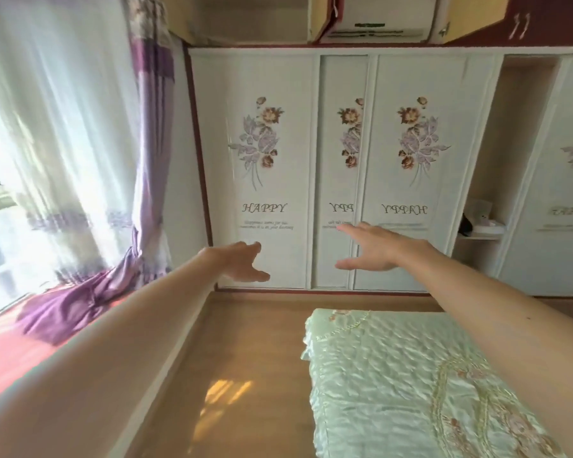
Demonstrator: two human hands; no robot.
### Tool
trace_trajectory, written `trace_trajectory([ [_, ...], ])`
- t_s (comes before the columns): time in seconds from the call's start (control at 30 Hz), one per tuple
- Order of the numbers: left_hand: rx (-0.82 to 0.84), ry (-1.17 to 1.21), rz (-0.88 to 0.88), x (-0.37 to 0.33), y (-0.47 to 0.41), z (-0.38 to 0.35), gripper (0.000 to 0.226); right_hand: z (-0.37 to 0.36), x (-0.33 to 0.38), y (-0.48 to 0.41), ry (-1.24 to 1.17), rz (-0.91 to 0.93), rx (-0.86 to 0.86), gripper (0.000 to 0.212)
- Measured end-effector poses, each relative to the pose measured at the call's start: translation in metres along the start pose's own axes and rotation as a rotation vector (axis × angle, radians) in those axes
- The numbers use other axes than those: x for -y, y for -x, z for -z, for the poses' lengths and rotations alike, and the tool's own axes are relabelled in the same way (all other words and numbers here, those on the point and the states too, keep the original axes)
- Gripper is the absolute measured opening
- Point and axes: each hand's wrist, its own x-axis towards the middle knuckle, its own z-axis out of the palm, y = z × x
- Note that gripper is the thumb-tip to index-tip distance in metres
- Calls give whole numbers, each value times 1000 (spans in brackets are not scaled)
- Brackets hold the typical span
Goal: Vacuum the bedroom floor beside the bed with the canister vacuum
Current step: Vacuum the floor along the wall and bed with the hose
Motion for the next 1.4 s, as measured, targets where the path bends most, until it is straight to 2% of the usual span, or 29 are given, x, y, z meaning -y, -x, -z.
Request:
trace_trajectory([
  [0.3,-29,40,231,191,78,-23,82,-18,194,-95,27,274,5,97],
  [0.47,-21,41,329,266,123,-25,64,-32,287,-127,19,378,31,94],
  [0.63,11,68,454,327,159,-43,68,-49,355,-149,21,475,69,89],
  [0.87,47,135,593,372,191,-79,78,-75,423,-180,31,616,127,93],
  [1.03,85,189,678,381,197,-118,83,-121,454,-205,55,713,199,94],
  [1.2,191,242,791,386,193,-186,81,-195,463,-231,63,828,327,93],
  [1.4,306,401,854,355,188,-299,77,-313,463,-234,101,920,507,90],
])
